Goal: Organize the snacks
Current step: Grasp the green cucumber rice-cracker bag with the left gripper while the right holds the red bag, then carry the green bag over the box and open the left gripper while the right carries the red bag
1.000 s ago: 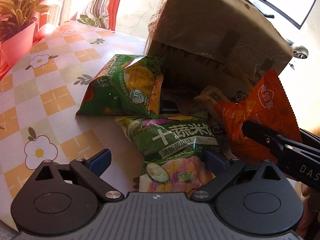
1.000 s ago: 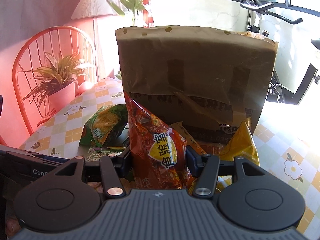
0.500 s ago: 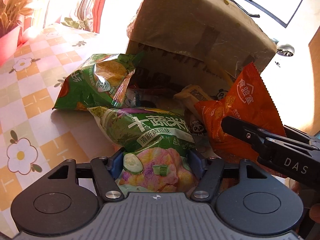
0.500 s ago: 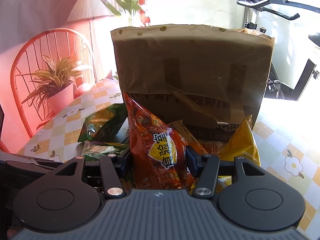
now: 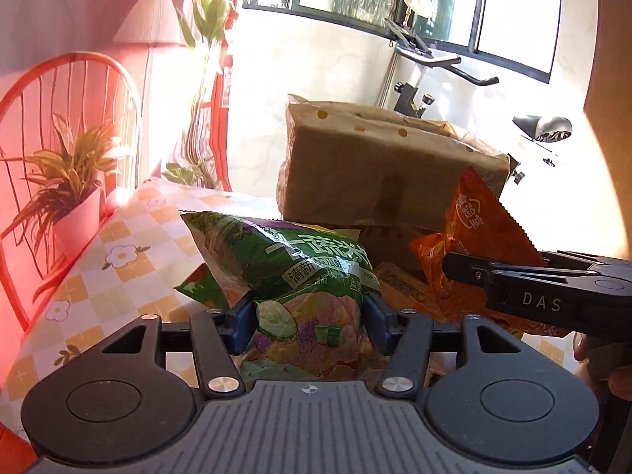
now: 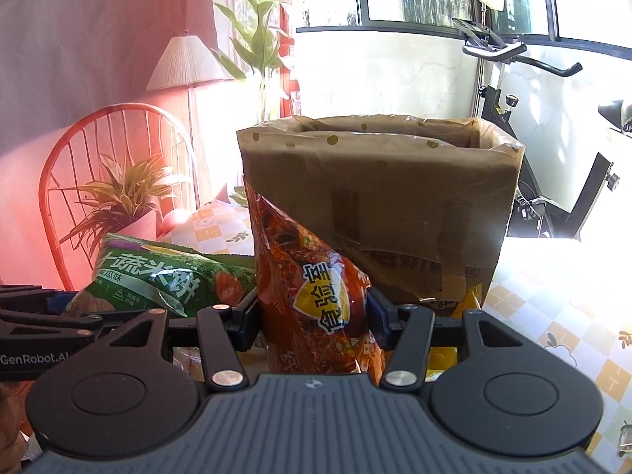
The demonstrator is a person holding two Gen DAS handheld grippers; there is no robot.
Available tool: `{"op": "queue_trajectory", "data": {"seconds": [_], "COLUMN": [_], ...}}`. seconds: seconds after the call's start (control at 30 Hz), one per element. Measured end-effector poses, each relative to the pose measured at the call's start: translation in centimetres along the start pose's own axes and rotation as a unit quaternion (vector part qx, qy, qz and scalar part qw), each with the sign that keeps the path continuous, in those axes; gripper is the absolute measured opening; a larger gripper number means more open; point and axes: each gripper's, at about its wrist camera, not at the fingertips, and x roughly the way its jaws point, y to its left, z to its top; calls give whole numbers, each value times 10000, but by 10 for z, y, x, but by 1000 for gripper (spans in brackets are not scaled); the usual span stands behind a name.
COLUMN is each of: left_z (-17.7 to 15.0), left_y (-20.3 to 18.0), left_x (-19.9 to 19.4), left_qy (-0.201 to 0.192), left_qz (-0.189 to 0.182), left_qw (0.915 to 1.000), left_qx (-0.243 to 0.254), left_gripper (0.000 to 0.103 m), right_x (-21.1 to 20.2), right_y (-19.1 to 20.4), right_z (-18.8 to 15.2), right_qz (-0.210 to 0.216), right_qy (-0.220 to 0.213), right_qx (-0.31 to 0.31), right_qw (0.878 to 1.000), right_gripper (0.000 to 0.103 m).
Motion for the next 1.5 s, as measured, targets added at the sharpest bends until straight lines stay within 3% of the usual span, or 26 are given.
{"op": "queue_trajectory", "data": {"seconds": [0.33,0.67,0.97,1.23,1.5], "left_z": [72,130,164,198,215], "left_y": [-7,-22,-27,-42,-67], "left_x": [-31,-43,-10,39,111], "left_qy": [-917,-1394,-1397,-1351,-758], "left_qz": [578,668,520,382,435], "left_qw": [9938,9871,9875,9870,9884], "left_qx": [234,410,521,786,1242], "left_gripper": [60,60,60,60,60], "right_x": [-33,-42,-21,17,78], "right_y": [-1,-8,-26,-59,-91], "right_z": [61,121,165,203,209], "right_qz": [-130,-246,-400,-401,-306], "right_qy": [-722,-1206,-1354,-1381,-852], "right_qx": [-121,-302,-427,-185,389], "right_qw": [9972,9919,9891,9894,9951], "right_gripper": [56,56,56,56,56]}}
